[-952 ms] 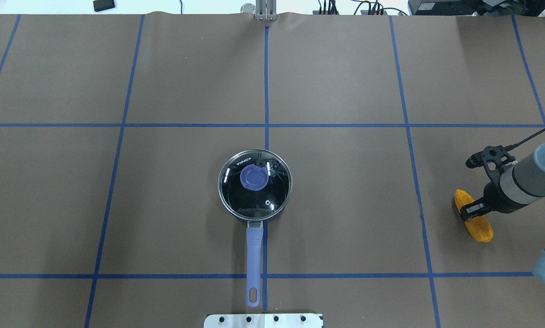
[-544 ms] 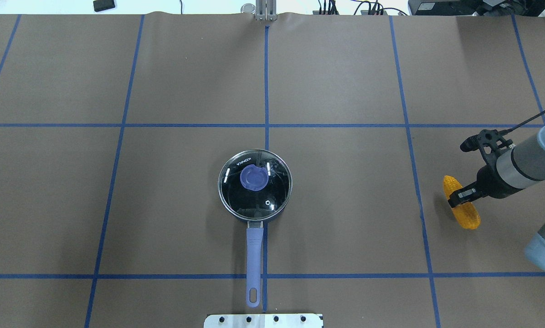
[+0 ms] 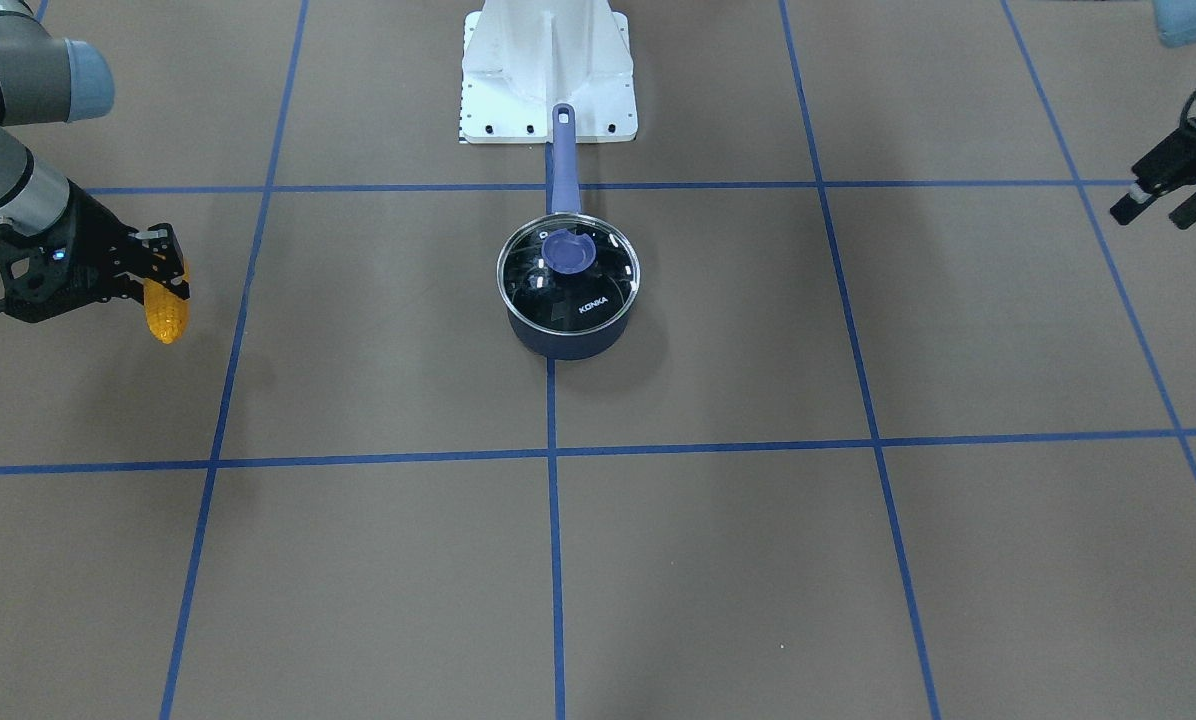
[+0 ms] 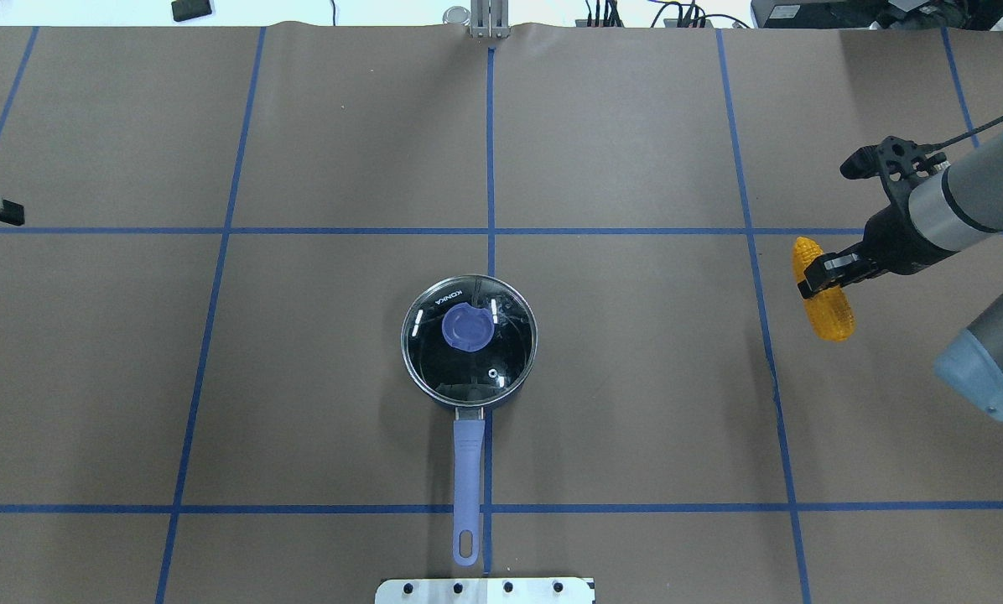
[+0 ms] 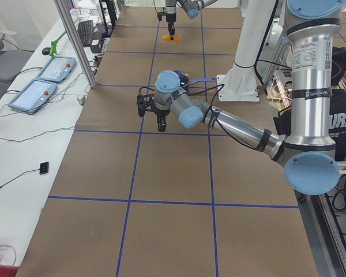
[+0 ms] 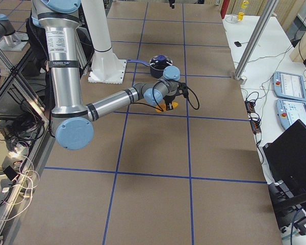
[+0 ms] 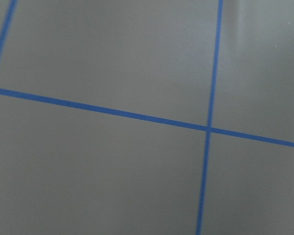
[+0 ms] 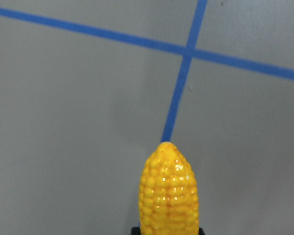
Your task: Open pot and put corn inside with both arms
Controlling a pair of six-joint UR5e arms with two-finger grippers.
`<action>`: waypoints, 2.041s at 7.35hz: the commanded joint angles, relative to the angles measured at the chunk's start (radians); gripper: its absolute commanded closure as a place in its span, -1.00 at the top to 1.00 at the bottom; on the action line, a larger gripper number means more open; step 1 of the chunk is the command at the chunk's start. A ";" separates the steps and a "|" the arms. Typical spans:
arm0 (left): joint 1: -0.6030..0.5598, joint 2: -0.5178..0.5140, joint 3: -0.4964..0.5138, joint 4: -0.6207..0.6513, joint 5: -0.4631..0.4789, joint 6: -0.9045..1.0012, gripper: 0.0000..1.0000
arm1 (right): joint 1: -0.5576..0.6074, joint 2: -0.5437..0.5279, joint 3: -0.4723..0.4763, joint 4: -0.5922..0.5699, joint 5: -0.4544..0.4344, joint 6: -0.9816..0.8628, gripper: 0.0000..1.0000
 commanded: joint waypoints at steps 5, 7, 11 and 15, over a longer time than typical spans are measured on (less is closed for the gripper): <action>0.501 -0.463 -0.133 0.477 0.373 -0.438 0.95 | 0.017 0.115 -0.027 -0.127 -0.003 -0.002 -0.57; 0.566 -0.573 -0.043 0.517 0.440 -0.454 0.95 | 0.006 0.116 -0.030 -0.128 -0.004 -0.002 -0.57; 0.605 -0.784 0.213 0.514 0.474 -0.451 0.95 | 0.008 0.121 -0.033 -0.128 -0.004 -0.002 -0.56; 0.608 -0.844 0.330 0.504 0.471 -0.405 0.95 | 0.008 0.123 -0.033 -0.126 -0.004 -0.002 -0.51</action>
